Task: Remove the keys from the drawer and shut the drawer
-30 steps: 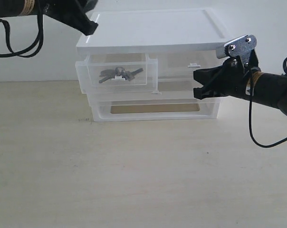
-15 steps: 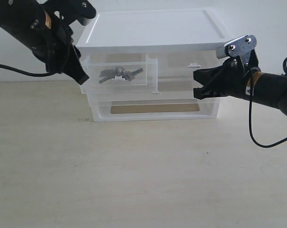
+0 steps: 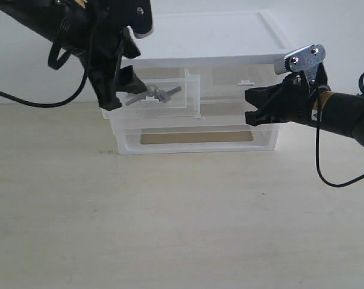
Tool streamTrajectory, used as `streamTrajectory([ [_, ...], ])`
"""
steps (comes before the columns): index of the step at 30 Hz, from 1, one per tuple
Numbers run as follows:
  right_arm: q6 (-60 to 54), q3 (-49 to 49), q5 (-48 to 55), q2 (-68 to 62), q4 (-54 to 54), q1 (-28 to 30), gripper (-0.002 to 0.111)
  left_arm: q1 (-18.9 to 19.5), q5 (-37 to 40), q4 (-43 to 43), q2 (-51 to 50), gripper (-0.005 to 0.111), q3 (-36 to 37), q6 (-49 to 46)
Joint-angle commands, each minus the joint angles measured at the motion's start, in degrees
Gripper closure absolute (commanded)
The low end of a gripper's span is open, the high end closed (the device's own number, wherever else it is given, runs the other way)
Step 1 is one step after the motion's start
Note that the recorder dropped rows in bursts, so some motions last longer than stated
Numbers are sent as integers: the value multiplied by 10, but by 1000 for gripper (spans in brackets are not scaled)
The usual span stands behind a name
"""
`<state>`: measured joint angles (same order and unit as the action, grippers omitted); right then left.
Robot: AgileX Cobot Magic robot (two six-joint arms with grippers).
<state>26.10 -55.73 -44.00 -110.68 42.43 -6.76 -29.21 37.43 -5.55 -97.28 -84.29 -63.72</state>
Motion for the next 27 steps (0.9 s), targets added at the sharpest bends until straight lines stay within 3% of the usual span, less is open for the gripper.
streamTrajectory([
  [1,4,-16,37,-3,-70,10,108,-18,-75,-31,-19,34,3,-34],
  [8,4,-16,37,-3,-70,10,108,-26,-70,-30,-63,50,3,-15],
  [27,4,-16,36,-3,-70,10,108,-26,-105,-6,-100,50,3,28],
])
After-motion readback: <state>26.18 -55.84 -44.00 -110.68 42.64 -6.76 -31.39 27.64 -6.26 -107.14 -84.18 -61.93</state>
